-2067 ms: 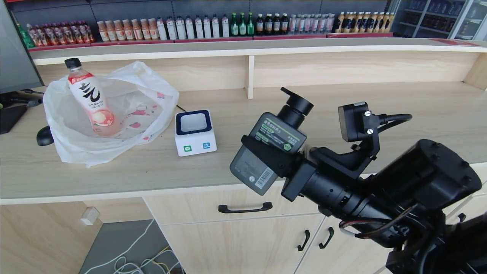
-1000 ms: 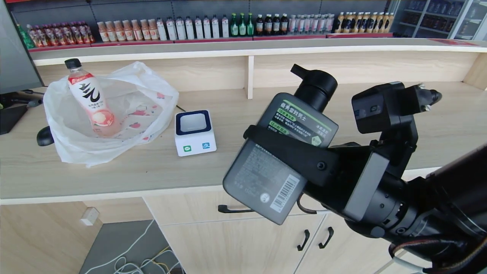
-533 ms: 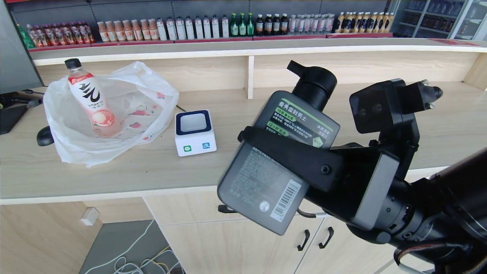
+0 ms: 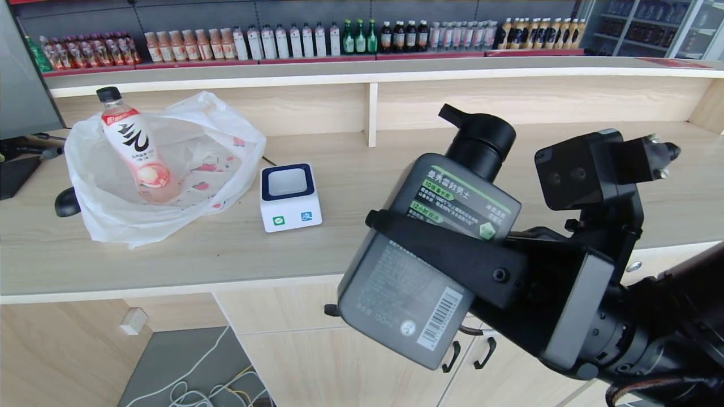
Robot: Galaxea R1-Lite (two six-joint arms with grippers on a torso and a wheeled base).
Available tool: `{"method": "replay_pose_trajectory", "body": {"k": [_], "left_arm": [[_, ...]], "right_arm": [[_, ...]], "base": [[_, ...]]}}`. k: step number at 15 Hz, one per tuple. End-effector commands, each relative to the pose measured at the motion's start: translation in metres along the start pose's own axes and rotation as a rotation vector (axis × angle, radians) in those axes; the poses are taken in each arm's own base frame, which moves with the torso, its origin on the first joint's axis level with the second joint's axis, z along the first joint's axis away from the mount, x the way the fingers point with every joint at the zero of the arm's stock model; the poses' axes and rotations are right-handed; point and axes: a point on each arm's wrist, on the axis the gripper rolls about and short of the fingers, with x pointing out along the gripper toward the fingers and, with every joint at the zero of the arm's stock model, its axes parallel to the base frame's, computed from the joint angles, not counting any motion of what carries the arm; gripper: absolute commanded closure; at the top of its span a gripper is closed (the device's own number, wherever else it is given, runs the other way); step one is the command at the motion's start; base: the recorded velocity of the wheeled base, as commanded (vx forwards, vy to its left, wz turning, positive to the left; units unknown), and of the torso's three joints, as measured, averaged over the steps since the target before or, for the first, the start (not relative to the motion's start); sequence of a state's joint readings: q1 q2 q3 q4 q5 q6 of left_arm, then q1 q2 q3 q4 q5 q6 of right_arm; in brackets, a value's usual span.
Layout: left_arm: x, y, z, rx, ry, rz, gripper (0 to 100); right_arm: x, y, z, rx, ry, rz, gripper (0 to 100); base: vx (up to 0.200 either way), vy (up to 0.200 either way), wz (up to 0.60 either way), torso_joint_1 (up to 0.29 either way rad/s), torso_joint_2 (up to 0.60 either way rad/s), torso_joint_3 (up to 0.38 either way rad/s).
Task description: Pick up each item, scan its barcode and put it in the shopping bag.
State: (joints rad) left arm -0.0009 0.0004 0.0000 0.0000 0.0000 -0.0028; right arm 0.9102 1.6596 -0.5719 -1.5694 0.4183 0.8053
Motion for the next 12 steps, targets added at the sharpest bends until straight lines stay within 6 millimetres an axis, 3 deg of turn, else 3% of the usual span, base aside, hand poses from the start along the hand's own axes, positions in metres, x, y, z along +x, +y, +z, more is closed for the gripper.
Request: {"method": "replay_pose_trajectory", "body": {"k": [1, 8, 12], "left_arm": [[0.000, 0.000, 0.000, 0.000, 0.000, 0.001, 0], [0.000, 0.000, 0.000, 0.000, 0.000, 0.001, 0], [0.000, 0.000, 0.000, 0.000, 0.000, -0.001, 0]], "right_arm": [[-0.011, 0.003, -0.003, -0.009, 0.016, -0.016, 100], [-0.028, -0.010, -0.012, -0.248, 0.035, -0.139, 100], [-0.031, -0.023, -0.014, -0.441, -0.005, -0.378, 100]], "base": [[0.000, 0.000, 0.00, 0.000, 0.00, 0.000], [0.000, 0.000, 0.00, 0.000, 0.00, 0.000], [0.000, 0.000, 0.00, 0.000, 0.00, 0.000]]}}
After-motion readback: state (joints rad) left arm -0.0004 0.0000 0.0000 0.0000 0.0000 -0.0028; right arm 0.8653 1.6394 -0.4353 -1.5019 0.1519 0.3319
